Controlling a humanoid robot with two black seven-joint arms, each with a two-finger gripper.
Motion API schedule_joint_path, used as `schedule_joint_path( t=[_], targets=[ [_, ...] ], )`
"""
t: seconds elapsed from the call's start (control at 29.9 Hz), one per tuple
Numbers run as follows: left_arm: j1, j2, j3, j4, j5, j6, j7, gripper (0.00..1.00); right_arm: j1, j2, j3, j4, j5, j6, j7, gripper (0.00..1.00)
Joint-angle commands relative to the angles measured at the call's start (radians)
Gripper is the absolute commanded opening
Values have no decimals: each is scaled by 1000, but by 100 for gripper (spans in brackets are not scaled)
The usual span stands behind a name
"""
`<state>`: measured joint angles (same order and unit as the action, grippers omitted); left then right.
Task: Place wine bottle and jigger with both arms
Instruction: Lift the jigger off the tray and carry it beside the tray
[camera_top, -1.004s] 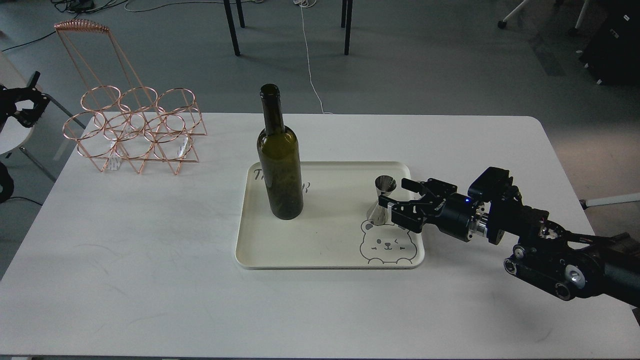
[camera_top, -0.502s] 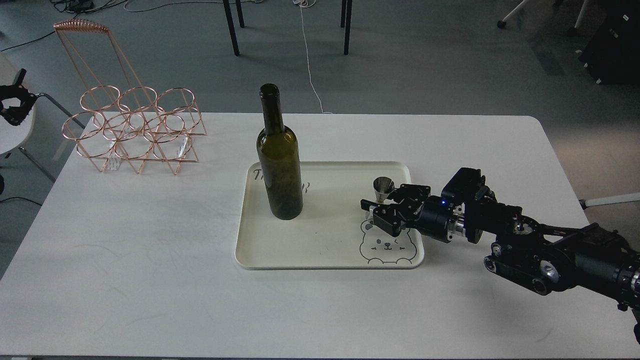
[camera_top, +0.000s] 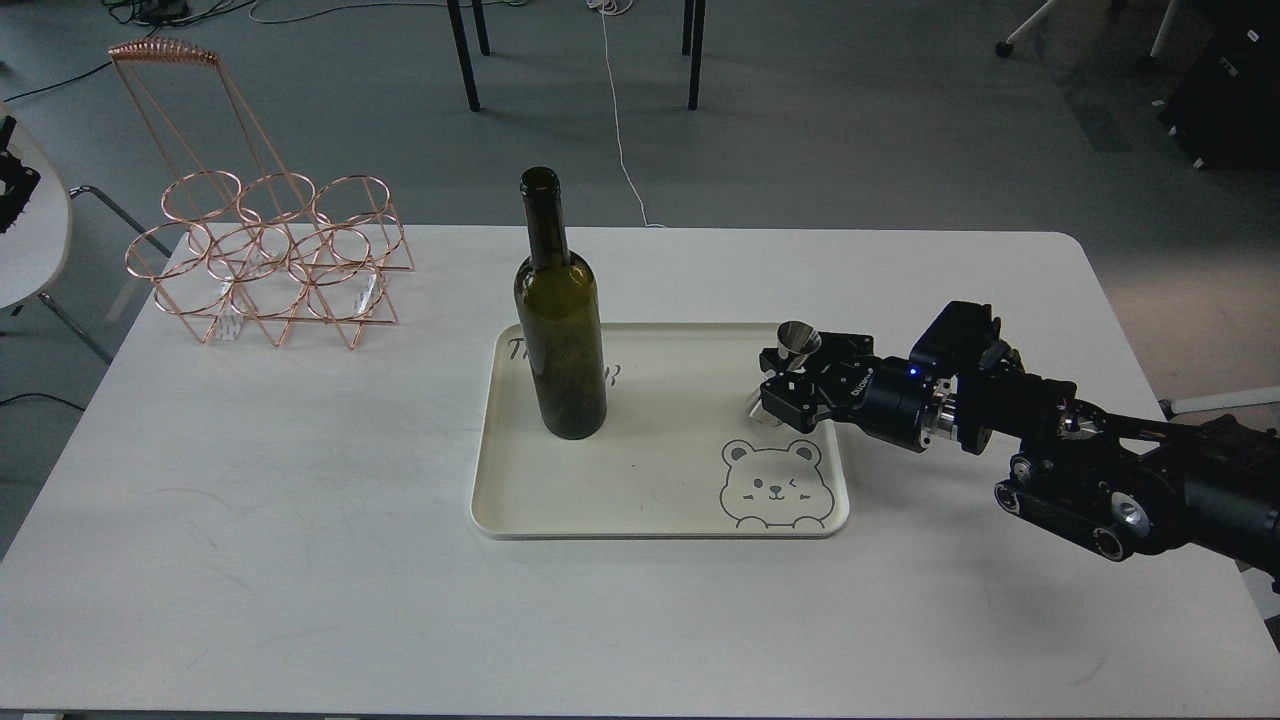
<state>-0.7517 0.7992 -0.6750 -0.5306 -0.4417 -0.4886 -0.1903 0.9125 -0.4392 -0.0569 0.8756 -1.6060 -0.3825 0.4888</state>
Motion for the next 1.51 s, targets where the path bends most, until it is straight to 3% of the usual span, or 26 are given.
schedule_joint_path(
  t=[0.0, 0.23, 0.44, 0.67, 1.24, 1.41, 1.47],
  targets=[
    [-2, 9, 0, 0, 0, 0, 0, 98, 25, -97, 20, 54, 6, -9, 0, 2],
    [-3, 11, -1, -2, 0, 0, 2, 98, -23, -309, 85, 117, 11, -51, 0, 2],
    [-2, 9, 2, -5, 0, 0, 2, 98, -135, -383, 85, 106, 46, -106, 0, 3],
    [-2, 9, 3, -9, 1, 0, 3, 98, -208, -371, 85, 59, 110, -106, 0, 4],
    [-3, 11, 2, -11, 20, 0, 2, 98, -230, -248, 83, -67, 126, -106, 0, 17],
    [-3, 11, 2, -11, 20, 0, 2, 98, -230, -250, 82, -63, 127, -106, 0, 41],
    [-3, 11, 2, -11, 20, 0, 2, 98, -231, -256, 81, -58, 127, -106, 0, 45]
  ],
)
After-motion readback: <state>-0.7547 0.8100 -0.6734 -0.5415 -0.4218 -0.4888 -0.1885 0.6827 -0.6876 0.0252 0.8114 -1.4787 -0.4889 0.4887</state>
